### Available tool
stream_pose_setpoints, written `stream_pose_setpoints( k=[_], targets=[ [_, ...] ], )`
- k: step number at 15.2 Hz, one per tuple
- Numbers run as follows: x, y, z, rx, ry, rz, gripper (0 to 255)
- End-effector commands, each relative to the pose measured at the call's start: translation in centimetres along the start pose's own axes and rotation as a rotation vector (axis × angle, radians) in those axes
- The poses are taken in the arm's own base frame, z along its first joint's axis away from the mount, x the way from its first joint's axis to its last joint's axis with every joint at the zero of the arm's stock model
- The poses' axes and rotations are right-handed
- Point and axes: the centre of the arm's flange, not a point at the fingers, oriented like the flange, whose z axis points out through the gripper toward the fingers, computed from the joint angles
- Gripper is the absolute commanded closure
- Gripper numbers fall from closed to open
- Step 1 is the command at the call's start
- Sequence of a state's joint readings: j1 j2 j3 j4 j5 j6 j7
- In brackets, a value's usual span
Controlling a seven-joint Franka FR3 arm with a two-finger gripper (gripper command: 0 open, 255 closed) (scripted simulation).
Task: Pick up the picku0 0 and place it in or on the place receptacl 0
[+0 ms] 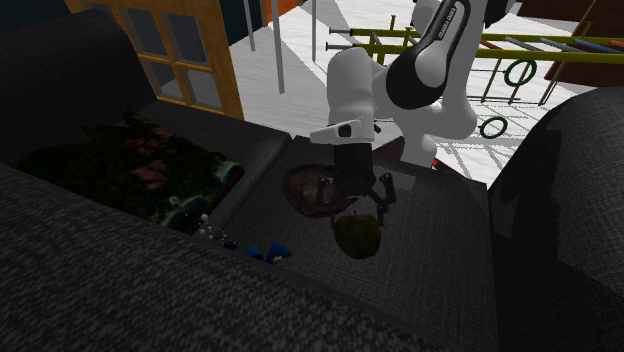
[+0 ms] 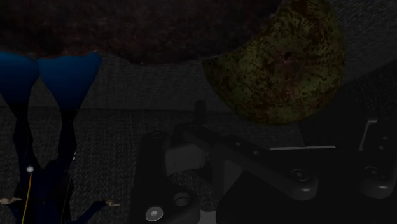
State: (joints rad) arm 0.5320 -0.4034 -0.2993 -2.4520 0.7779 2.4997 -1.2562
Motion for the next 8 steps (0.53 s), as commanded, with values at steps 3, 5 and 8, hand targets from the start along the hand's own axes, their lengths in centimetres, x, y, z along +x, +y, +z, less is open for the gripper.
stream_pose_setpoints(
  k=[3,5,8],
  targets=[
    [-0.69,0.4,2.2,0.001,-0.01,0.005,0],
    [-0.69,0.4,2.19,0.001,-0.01,0.005,0],
    [-0.69,0.4,2.2,0.001,-0.01,0.005,0]
  ],
)
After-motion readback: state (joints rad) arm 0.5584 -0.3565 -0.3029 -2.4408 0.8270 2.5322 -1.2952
